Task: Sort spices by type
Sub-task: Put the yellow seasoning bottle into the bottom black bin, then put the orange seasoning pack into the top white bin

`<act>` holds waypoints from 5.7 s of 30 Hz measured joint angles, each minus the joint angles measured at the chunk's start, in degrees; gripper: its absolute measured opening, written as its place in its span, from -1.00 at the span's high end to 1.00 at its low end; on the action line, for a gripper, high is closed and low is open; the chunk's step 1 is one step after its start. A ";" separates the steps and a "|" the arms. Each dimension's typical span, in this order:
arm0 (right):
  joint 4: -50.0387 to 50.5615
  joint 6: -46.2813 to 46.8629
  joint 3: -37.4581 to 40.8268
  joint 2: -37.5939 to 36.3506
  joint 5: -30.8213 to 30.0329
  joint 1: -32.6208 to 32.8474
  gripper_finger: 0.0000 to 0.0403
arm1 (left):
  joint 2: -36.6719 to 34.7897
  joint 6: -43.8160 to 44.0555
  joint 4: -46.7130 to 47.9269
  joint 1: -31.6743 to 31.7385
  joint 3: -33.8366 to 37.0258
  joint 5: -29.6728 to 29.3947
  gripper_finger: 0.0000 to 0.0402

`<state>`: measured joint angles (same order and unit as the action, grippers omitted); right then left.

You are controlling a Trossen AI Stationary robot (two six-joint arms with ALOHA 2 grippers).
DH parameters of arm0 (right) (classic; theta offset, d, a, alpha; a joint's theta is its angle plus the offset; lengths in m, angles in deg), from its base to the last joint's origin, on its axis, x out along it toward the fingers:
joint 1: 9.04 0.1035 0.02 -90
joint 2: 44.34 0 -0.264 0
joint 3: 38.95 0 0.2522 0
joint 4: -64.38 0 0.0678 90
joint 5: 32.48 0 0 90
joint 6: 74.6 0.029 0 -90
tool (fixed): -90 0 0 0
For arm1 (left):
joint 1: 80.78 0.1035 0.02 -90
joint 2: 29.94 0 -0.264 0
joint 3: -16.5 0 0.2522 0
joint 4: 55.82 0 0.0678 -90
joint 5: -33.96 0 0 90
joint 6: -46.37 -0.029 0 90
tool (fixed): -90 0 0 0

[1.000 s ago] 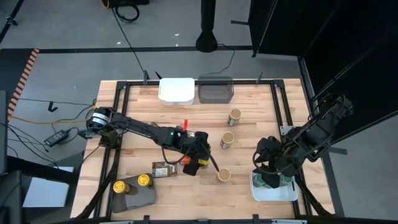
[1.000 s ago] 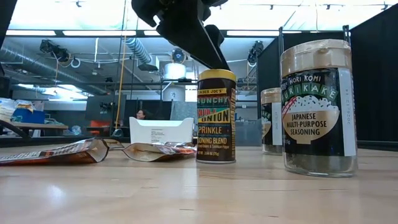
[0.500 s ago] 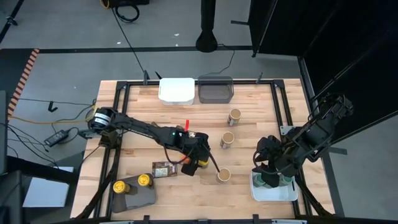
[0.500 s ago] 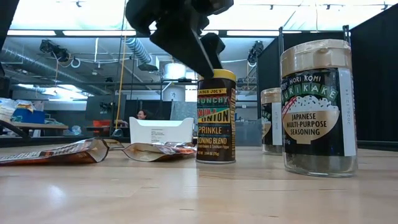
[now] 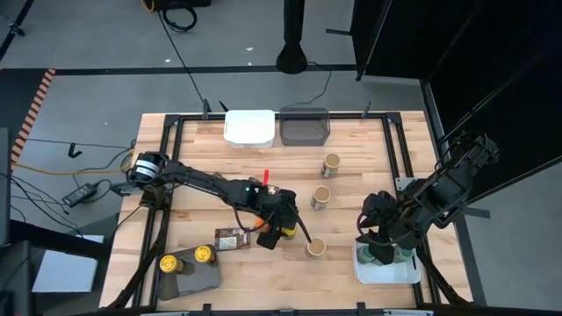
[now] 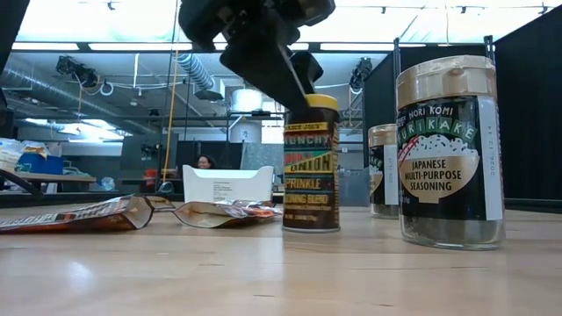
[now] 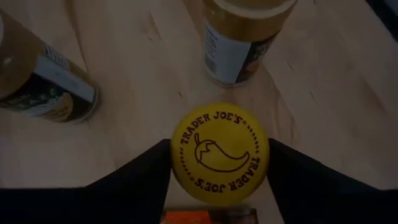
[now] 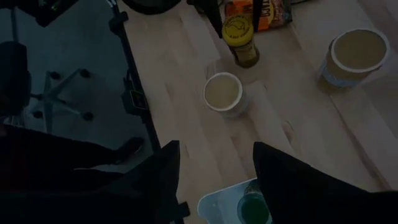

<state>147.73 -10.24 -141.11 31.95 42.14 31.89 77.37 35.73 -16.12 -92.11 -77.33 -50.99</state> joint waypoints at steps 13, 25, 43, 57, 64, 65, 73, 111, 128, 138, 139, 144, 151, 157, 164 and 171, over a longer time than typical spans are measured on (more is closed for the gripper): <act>0.09 -0.28 0.00 0.00 -0.11 0.00 -0.05 | -1.48 4.63 6.96 -0.02 -4.64 -0.42 -0.10; -0.04 -1.60 0.00 0.01 -3.21 0.00 -0.05 | -3.33 8.23 30.52 -4.81 -20.58 -2.02 -0.07; -0.52 -3.66 0.00 0.70 -6.12 -0.22 -0.05 | -16.94 70.03 54.29 -37.93 -20.92 -38.75 -0.07; -0.50 -3.52 0.00 0.70 -6.19 -0.22 -0.05 | -8.19 102.77 63.59 -56.02 -20.90 -35.34 -0.07; -0.38 -4.05 0.00 0.70 -6.21 -0.22 -0.05 | -4.10 105.81 64.00 -58.61 -20.88 -34.45 -0.07; -0.39 -4.09 0.00 0.70 -6.20 -0.22 -0.05 | -3.64 106.00 64.09 -58.82 -20.88 -34.54 -0.07; -0.35 -4.54 0.00 0.70 -6.22 -0.22 -0.05 | -3.26 115.82 63.22 -60.52 -12.56 -35.04 -0.07; -0.17 -6.54 0.00 0.70 -9.25 -0.22 -0.05 | -9.93 112.99 47.30 -59.90 -0.30 -34.04 -0.73; 4.23 -7.67 0.00 0.68 -12.26 -1.86 -0.05 | -18.49 75.57 62.60 -30.37 -10.49 -50.59 -0.72; 6.08 -9.02 0.02 0.68 -12.24 -2.08 -0.05 | -26.87 59.87 49.20 -6.47 5.62 -46.94 -0.72; 6.17 -9.03 0.02 0.68 -12.24 -2.08 -0.05 | -27.61 59.25 47.70 -4.55 8.43 -45.42 -0.72; 7.88 -9.07 0.02 0.68 -12.24 -2.08 -0.05 | -30.45 50.41 34.71 2.60 20.82 -37.28 -0.72; 8.52 -9.00 0.02 0.68 -12.24 -2.19 -0.05 | -29.92 44.87 22.92 8.04 29.79 -31.82 -0.72; 8.53 -8.87 0.02 0.68 -12.24 -2.19 -0.05 | -28.43 45.67 19.22 9.57 32.80 -29.28 -0.69; 8.78 -9.01 0.02 0.68 -12.24 -2.19 -0.04 | -24.36 48.92 17.17 8.96 32.73 -27.40 -0.68; 9.77 -9.03 0.02 0.68 -12.24 -2.19 -0.04 | -19.77 51.45 17.09 8.07 30.23 -24.24 -0.68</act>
<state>157.50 -19.27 -141.09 32.63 29.90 29.70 57.60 87.18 0.98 -84.04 -47.11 -75.24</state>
